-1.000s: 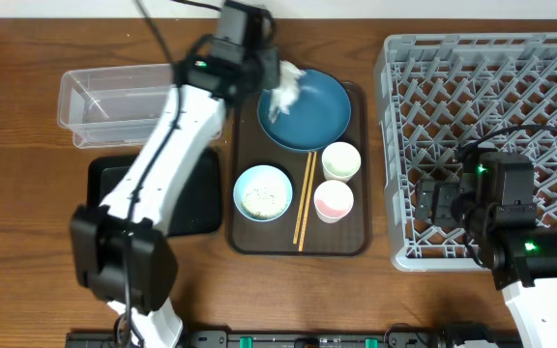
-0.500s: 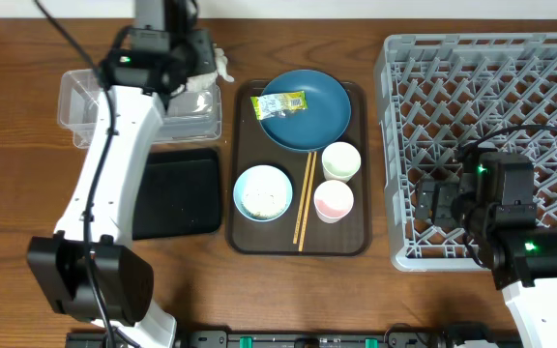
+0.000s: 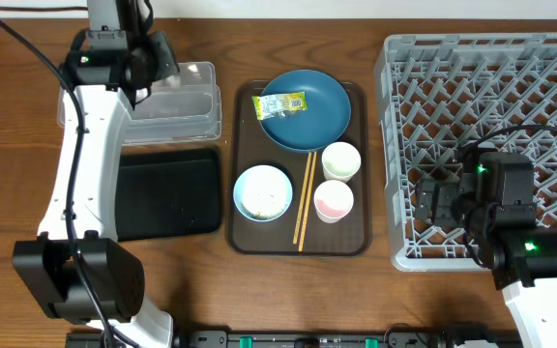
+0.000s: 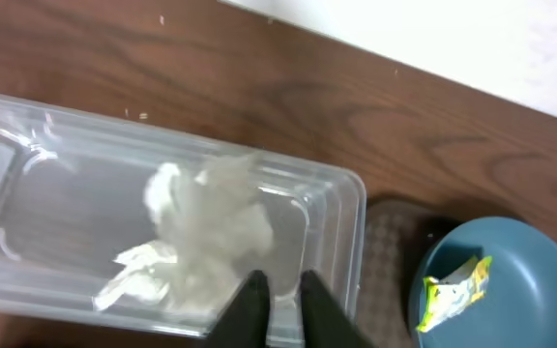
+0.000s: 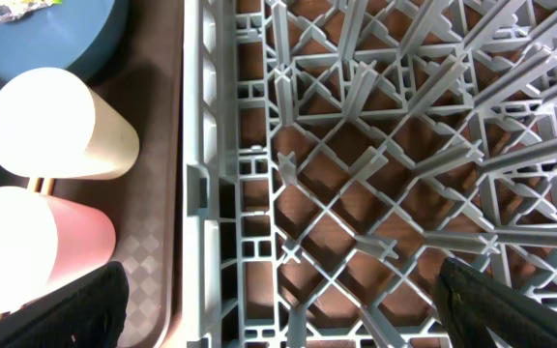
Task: Sort waste into correct bins and load items into the dishwasher rack
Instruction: 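Reach the left gripper back to the plate and grasp the yellow wrapper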
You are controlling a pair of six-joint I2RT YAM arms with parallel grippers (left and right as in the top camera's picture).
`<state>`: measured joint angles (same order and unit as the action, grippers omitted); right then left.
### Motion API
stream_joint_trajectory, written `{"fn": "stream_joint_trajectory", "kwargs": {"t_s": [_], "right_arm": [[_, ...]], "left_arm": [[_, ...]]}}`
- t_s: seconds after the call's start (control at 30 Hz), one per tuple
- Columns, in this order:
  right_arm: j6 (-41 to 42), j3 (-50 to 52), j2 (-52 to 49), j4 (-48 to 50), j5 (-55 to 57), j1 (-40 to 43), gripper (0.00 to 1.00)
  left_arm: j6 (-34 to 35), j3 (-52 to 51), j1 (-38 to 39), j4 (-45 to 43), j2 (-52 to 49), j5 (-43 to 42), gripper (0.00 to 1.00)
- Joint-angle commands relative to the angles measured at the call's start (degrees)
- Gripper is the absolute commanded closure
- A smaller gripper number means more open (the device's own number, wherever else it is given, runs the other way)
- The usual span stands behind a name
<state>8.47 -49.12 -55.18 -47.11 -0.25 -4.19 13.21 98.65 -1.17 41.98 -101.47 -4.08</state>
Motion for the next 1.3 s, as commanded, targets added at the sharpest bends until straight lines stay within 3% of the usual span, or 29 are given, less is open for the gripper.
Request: {"fn": "stream_joint_trajectory", "kwargs": {"t_s": [0.0,0.03,0.23,0.5,0.8,1.27], "right_arm": [[-0.85,-1.18,-0.02,-0.02,-0.02,0.52,0.01],[-0.85,-1.18,-0.02,-0.04,-0.02,0.52,0.01],[-0.85,-1.18,-0.02,-0.04,-0.02,0.52,0.01],[-0.85,-1.18,-0.02,-0.04,-0.02,0.52,0.01],[-0.85,-1.18,-0.02,-0.07,-0.02,0.52,0.01],[-0.85,-1.18,-0.02,-0.07,-0.02,0.52,0.01]], "left_arm": [[-0.31,-0.94,-0.09,0.98,-0.50,0.28,0.68],[-0.31,-0.94,-0.09,1.29,-0.50,0.28,0.59],[-1.07,-0.94,1.60,0.90,-0.48,-3.43,0.54],[-9.38,-0.94,9.79,-1.75,-1.53,-7.28,0.41],[-9.29,-0.94,15.78,-1.27,-8.63,-7.28,0.38],[-8.68,-0.94,16.52,-0.66,-18.10,-7.26,0.37]]}}
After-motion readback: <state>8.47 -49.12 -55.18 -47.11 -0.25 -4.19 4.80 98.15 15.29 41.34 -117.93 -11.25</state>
